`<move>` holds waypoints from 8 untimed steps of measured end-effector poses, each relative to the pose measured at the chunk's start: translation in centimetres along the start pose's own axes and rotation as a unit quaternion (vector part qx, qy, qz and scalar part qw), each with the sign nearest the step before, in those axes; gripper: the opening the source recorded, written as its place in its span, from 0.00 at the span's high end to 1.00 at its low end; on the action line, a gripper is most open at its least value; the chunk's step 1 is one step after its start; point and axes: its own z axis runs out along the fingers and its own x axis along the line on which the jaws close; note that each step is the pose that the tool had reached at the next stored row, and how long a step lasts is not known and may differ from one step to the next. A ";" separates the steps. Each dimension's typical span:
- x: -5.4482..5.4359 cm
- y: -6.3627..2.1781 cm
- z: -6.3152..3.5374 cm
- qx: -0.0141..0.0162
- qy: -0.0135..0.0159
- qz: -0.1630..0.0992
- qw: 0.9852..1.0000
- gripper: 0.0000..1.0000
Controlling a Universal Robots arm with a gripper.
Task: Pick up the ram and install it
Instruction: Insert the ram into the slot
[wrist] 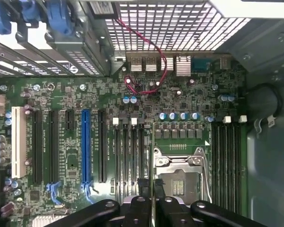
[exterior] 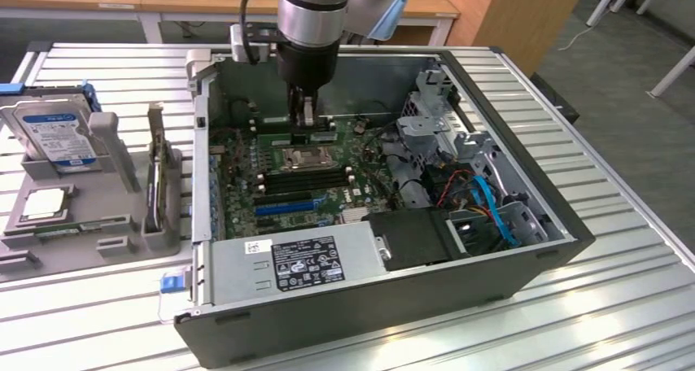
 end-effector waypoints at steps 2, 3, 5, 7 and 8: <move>0.0 -0.01 0.35 0.000 0.000 0.000 1.000 0.86; 0.0 -0.01 0.53 0.000 0.000 0.000 1.000 0.86; 0.0 -0.03 0.91 0.000 0.000 0.000 1.000 0.86; 0.0 -0.04 1.27 0.000 0.000 0.000 1.000 0.86; 0.0 -0.04 1.45 0.000 0.000 0.000 1.000 0.86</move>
